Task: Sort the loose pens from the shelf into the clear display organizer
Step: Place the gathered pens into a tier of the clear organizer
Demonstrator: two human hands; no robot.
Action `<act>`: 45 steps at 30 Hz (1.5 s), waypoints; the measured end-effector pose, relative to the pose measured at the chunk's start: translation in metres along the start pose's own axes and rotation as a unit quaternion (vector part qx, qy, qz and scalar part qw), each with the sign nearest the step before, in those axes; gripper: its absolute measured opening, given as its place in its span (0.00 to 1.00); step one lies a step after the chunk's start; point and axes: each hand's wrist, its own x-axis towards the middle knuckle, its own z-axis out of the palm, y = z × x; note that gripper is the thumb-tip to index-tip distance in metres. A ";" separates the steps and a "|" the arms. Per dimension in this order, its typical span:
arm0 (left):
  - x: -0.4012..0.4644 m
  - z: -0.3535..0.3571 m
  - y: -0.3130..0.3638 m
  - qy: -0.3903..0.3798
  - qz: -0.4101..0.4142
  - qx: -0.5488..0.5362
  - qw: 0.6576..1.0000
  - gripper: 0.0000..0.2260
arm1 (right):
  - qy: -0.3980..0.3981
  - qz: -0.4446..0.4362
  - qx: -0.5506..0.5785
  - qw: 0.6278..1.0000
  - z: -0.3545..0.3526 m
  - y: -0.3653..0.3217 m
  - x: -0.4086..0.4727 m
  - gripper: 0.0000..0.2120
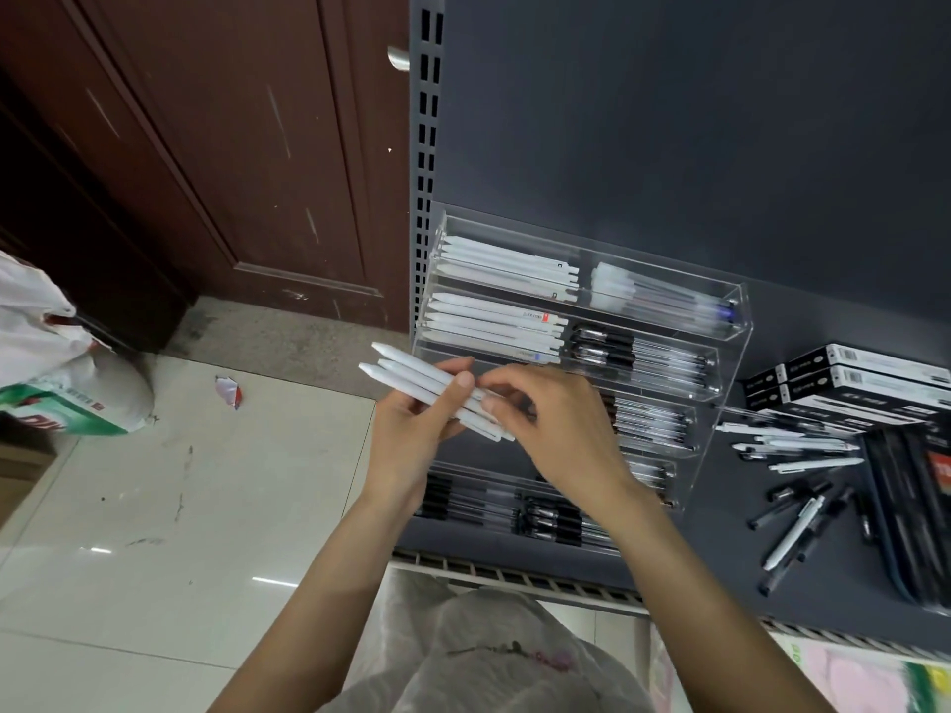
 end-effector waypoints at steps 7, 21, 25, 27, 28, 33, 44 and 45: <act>-0.004 0.001 -0.001 -0.005 -0.013 -0.012 1.000 0.12 | 0.056 0.056 0.154 0.985 -0.020 0.018 0.003 0.07; 0.000 -0.015 0.000 0.050 -0.034 -0.026 0.998 0.13 | 0.083 0.067 0.052 0.993 -0.015 0.054 0.046 0.09; 0.000 -0.014 0.001 0.053 -0.036 -0.019 0.998 0.10 | 0.093 0.060 0.021 0.994 -0.009 0.054 0.047 0.11; 0.001 -0.013 0.001 0.054 -0.038 -0.013 0.998 0.08 | 0.099 0.054 -0.003 0.994 -0.008 0.053 0.047 0.11; 0.002 -0.013 0.002 0.055 -0.039 -0.011 0.998 0.07 | 0.104 0.048 -0.021 0.993 -0.008 0.052 0.045 0.11; 0.005 -0.007 0.004 0.059 -0.026 -0.011 0.998 0.05 | 0.116 0.008 0.006 0.993 -0.011 0.029 0.022 0.08; 0.008 0.019 0.017 0.015 0.020 0.010 1.000 0.11 | 0.019 0.028 0.107 0.994 -0.024 0.017 0.004 0.06; 0.009 0.020 0.018 0.016 0.023 0.014 1.000 0.12 | 0.051 0.022 0.093 0.994 -0.030 0.020 0.007 0.06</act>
